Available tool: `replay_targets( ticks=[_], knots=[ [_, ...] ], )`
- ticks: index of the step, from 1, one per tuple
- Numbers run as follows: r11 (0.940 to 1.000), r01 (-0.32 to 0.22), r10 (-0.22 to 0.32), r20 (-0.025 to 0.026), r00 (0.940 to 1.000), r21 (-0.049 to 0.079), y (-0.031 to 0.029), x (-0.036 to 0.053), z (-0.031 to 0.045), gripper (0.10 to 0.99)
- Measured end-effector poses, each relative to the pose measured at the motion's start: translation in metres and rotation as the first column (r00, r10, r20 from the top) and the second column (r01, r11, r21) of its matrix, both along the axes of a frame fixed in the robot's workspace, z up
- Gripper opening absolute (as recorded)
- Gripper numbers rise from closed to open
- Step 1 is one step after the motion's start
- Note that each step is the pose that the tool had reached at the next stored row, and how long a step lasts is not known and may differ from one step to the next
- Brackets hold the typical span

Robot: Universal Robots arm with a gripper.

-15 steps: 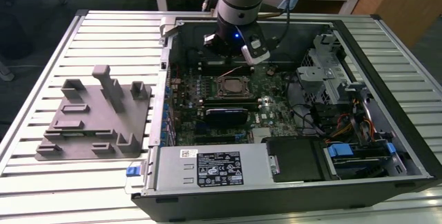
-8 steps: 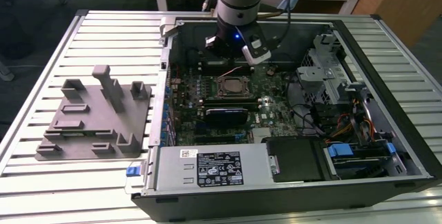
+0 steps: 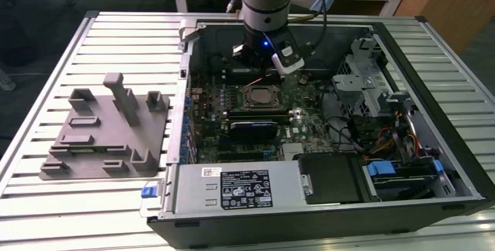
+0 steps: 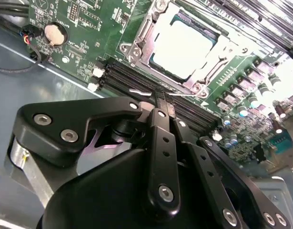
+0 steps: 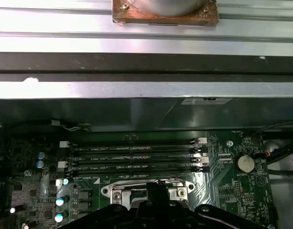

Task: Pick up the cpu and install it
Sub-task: 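Install the first cpu locking lever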

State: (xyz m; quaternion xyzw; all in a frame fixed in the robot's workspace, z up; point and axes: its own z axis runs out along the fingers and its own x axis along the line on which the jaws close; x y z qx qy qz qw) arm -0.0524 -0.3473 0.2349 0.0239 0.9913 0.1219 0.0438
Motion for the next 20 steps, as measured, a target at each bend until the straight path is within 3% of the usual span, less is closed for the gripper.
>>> replay_targets(
  ticks=[4, 7, 14, 20],
  knots=[
    [1.0, 0.006, -0.006, 0.0089, 0.9999, 0.0, 0.0, 0.0, -0.0046, 0.106],
    [0.9999, 0.012, -0.012, 0.0119, 0.9999, 0.0, 0.0, 0.0, -0.0072, 0.106],
    [0.9971, 0.076, -0.076, 0.0133, 0.997, 0.0, 0.0007, 0.0, -0.0116, 0.106],
    [0.9944, 0.105, -0.105, 0.0134, 0.9943, 0.0, 0.0061, 0.0, -0.0144, 0.106]
  ],
)
